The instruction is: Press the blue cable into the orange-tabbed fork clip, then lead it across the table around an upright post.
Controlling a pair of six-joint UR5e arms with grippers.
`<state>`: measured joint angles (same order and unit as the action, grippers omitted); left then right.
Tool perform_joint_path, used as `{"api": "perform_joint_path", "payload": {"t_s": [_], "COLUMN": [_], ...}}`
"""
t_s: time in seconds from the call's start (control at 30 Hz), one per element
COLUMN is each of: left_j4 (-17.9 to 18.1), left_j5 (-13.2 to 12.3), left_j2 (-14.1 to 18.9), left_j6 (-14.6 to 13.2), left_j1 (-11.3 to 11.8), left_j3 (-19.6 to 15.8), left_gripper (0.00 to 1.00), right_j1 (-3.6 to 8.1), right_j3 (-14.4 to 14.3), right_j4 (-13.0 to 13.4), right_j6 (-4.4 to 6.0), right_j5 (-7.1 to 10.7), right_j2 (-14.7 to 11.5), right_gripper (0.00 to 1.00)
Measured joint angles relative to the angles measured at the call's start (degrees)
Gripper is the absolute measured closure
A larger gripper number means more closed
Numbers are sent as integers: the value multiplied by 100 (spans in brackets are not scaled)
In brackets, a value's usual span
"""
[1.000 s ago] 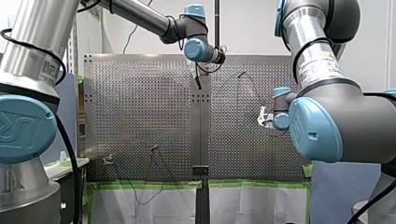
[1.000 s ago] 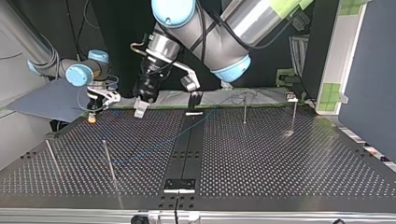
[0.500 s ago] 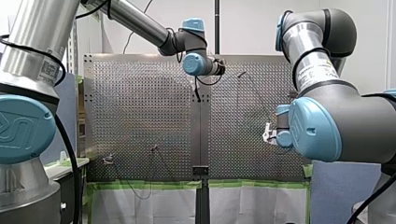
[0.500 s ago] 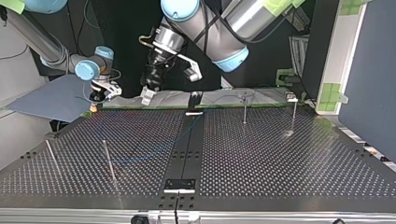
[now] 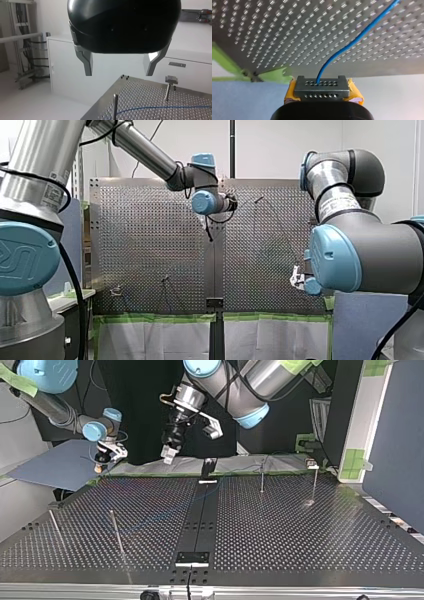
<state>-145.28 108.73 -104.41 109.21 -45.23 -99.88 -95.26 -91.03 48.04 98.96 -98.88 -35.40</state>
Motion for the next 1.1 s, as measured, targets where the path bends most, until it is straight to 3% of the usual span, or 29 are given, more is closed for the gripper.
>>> {"api": "perform_joint_path", "payload": {"t_s": [0.37,0.73,1.1], "left_j4": [560,1144,1693], "left_j5": [234,404,182], "left_j2": [-3,-8,-5], "left_j6": [175,304,290], "left_j1": [92,107,77], "left_j3": [-560,-1145,-1695], "left_gripper": [1,1,1], "right_j1": [131,158,207], "right_j3": [194,306,534], "right_j4": [60,53,18], "right_j6": [-19,-33,-60], "right_j5": [6,-8,24], "right_j2": [556,1090,1175], "right_gripper": [100,100,100]}}
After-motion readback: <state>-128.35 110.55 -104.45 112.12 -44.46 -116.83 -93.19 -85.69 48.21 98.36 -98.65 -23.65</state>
